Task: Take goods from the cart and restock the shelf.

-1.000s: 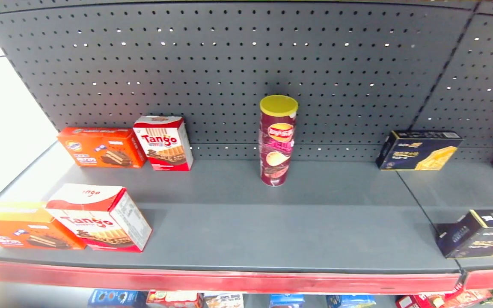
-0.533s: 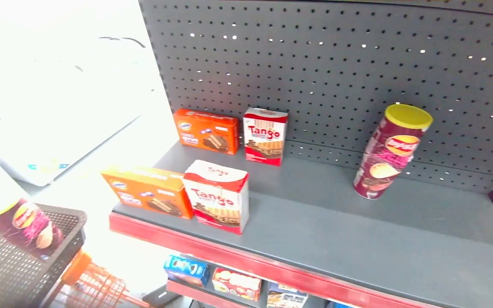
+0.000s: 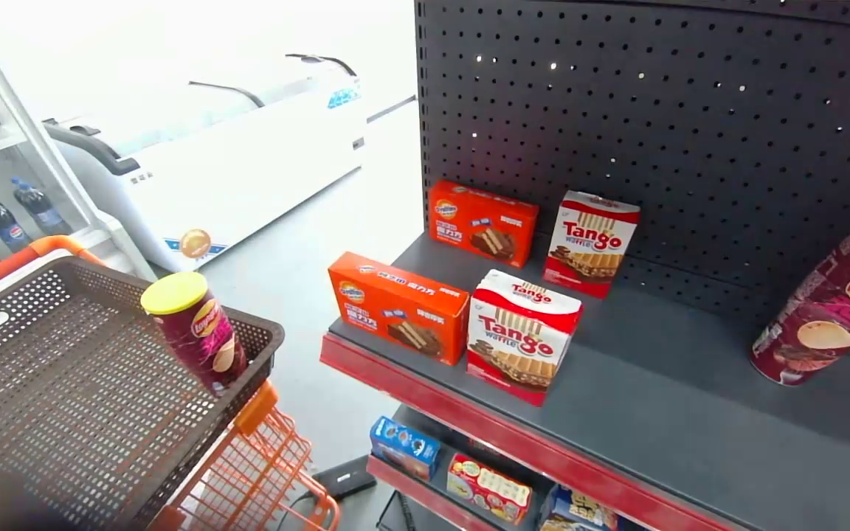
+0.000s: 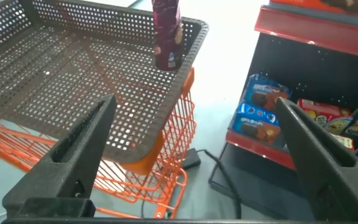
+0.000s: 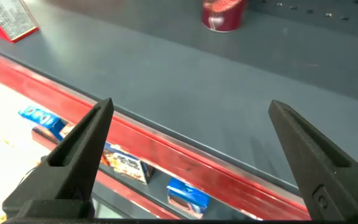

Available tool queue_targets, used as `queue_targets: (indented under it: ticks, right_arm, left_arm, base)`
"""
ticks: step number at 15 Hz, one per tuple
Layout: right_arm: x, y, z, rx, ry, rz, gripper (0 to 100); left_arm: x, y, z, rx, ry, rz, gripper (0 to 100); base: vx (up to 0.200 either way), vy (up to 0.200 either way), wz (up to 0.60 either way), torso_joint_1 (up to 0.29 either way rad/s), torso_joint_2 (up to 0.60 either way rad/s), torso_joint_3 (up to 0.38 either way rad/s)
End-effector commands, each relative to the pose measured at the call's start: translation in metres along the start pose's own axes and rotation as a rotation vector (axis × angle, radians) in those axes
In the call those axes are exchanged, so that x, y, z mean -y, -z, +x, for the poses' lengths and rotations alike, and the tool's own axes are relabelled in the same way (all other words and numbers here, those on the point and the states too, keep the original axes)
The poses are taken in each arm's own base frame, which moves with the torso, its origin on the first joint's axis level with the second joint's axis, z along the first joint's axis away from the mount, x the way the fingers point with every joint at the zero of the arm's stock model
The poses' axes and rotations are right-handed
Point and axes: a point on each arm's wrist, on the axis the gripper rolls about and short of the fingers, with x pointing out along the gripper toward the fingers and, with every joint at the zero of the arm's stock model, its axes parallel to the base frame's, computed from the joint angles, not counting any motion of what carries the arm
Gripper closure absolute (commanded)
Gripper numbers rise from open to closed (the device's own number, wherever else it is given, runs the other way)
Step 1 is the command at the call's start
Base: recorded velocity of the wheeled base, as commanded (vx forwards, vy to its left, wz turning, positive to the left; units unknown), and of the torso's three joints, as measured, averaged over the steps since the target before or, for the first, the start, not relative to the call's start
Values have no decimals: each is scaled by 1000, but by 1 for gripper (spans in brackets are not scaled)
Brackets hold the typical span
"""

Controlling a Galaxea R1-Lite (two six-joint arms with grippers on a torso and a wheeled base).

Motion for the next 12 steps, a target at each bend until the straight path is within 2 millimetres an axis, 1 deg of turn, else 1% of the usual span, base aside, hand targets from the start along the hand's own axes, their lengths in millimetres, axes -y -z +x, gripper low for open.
queue_targets:
  ticks: [1, 5, 7, 8, 9, 10, 11, 12]
  right_arm:
    - [0, 0, 0, 0, 2, 0, 0]
    - [0, 0, 0, 0, 2, 0, 0]
    - [0, 0, 0, 0, 0, 0, 0]
    - [0, 0, 0, 0, 0, 0, 0]
    - [0, 0, 0, 0, 2, 0, 0]
    - [0, 0, 0, 0, 2, 0, 0]
    - [0, 0, 0, 0, 2, 0, 0]
    - [0, 0, 0, 0, 0, 0, 0]
  left_arm:
    - [0, 0, 0, 2, -3, -4, 0]
    - [0, 0, 0, -1, -11, -1, 0]
    - [-1, -3, 0, -1, -48, 54, 0]
    - [-1, -17, -2, 12, -47, 77, 0]
    - [-1, -44, 3, -44, -43, 80, 0]
    - [-1, -66, 11, -96, -35, 75, 0]
    - [-1, -66, 11, -96, -35, 75, 0]
    - [-1, -82, 38, -220, -16, 64, 0]
  base:
    - [0, 0, 0, 0, 0, 0]
    - [0, 0, 0, 0, 0, 0]
    - [0, 0, 0, 0, 0, 0]
    - [0, 0, 0, 0, 0, 0]
    - [0, 0, 0, 0, 0, 0]
    - [0, 0, 0, 0, 0, 0]
    - [0, 0, 0, 0, 0, 0]
    - [0, 0, 0, 0, 0, 0]
